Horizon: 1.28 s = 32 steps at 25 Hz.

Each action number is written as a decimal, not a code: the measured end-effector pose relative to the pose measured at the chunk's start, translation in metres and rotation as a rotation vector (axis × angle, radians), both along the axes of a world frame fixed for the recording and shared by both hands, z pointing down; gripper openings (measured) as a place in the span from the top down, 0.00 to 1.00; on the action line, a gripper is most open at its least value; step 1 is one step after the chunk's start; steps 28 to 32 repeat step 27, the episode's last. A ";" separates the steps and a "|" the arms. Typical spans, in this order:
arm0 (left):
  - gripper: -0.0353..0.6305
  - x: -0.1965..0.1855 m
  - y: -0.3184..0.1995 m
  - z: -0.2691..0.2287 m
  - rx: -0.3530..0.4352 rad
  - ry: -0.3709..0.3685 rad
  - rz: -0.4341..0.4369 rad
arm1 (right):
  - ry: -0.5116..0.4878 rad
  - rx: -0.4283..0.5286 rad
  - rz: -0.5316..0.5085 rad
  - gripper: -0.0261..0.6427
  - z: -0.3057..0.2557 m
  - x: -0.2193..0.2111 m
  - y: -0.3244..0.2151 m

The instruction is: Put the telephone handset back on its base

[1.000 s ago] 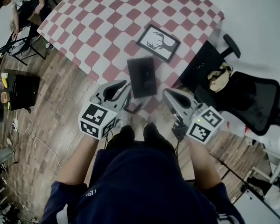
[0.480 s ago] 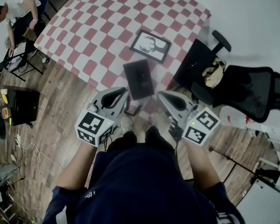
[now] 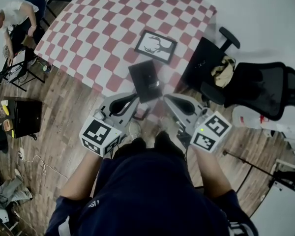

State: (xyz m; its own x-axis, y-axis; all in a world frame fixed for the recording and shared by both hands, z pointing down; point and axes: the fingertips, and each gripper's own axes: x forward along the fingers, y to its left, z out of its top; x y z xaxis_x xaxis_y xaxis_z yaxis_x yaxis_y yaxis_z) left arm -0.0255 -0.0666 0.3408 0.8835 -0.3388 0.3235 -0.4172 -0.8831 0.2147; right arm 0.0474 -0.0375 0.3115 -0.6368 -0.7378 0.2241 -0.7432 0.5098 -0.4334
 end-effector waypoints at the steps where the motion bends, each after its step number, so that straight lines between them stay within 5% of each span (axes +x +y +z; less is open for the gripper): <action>1: 0.88 0.000 0.000 0.000 0.001 0.000 0.003 | 0.003 0.002 -0.002 0.94 0.000 -0.001 0.000; 32: 0.88 0.007 -0.002 0.008 -0.043 0.016 -0.009 | 0.093 -0.018 -0.004 0.94 0.015 0.002 -0.001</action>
